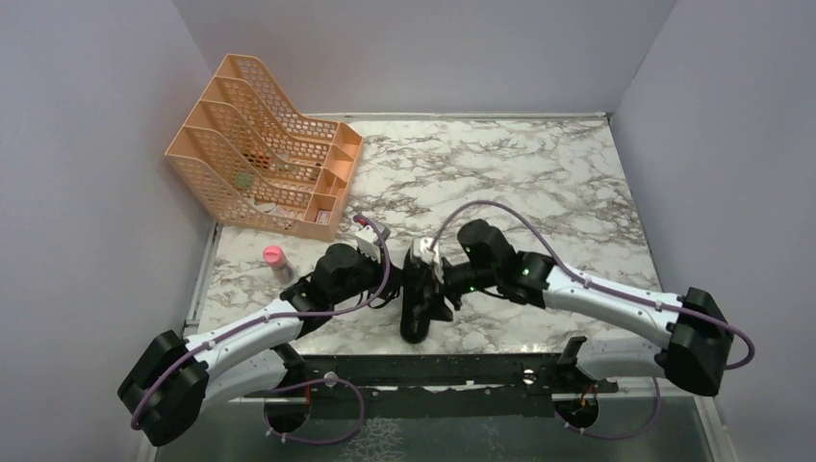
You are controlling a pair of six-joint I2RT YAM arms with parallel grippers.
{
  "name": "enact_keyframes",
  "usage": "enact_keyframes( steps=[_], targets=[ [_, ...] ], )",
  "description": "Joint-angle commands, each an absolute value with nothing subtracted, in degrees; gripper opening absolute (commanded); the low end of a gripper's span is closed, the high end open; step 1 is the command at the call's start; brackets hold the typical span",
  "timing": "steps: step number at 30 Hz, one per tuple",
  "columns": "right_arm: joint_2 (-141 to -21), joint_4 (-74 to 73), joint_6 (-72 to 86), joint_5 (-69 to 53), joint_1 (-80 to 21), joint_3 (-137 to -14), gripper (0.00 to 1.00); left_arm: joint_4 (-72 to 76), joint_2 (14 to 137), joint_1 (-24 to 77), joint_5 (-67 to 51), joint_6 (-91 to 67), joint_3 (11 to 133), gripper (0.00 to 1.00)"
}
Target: Tie the shoes
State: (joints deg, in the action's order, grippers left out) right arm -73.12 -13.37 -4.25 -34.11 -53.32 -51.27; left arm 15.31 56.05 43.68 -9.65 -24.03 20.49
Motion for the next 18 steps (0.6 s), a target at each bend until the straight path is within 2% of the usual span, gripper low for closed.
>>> enact_keyframes(
  steps=[1, 3, 9, 18],
  targets=[
    [-64.7, 6.0, -30.3, -34.1, -57.9, -41.2, 0.62, 15.2, 56.5, 43.3, -9.4, -25.9, 21.8, 0.0],
    [-65.4, 9.7, -37.7, -33.8, -61.8, -39.0, 0.66, 15.6, 56.4, 43.2, -9.2, -26.5, 21.5, 0.0],
    [-78.1, 15.5, -44.5, -19.5, -70.1, -43.0, 0.63, 16.1, 56.7, 43.0, -9.0, -27.1, 21.6, 0.0],
    [-91.6, 14.4, -50.7, -6.2, -73.7, -49.7, 0.6, 16.6, 56.5, 43.0, -9.0, -27.4, 21.6, 0.0]
  ],
)
